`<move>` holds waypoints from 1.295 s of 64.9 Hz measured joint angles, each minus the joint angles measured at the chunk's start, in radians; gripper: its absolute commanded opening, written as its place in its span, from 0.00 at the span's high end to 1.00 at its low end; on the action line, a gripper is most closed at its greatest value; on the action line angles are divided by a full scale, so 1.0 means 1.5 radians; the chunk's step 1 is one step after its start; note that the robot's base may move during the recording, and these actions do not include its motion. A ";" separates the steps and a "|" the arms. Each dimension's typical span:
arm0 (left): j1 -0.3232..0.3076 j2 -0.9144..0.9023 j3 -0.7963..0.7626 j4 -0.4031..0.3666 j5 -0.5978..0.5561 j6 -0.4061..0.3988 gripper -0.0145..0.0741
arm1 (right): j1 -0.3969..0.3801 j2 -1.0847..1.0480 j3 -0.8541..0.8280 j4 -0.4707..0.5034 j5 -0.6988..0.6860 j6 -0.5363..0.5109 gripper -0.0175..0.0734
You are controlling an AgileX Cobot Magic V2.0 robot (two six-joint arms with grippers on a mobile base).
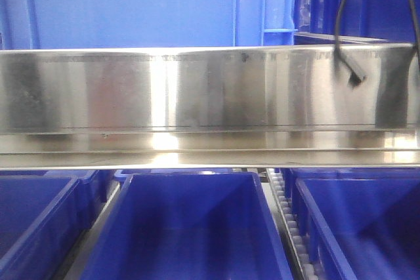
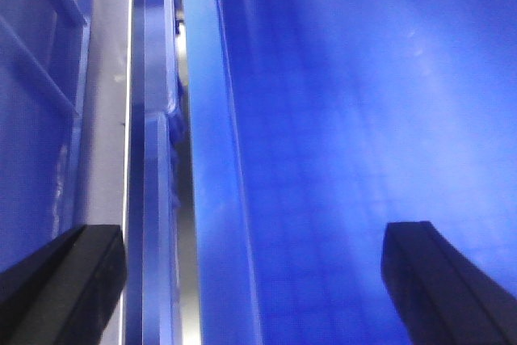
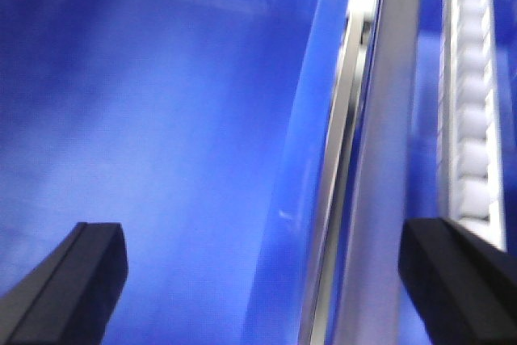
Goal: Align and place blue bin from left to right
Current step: 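Close both grippers on the rim of the blue bin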
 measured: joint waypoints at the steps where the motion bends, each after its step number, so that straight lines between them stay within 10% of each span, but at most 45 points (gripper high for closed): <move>1: 0.001 0.002 0.000 0.000 0.000 0.000 0.23 | 0.000 0.002 0.000 0.000 0.000 0.000 0.18; 84: 0.052 0.053 0.000 -0.083 -0.069 0.016 0.23 | -0.007 0.048 0.000 0.004 -0.021 0.042 0.18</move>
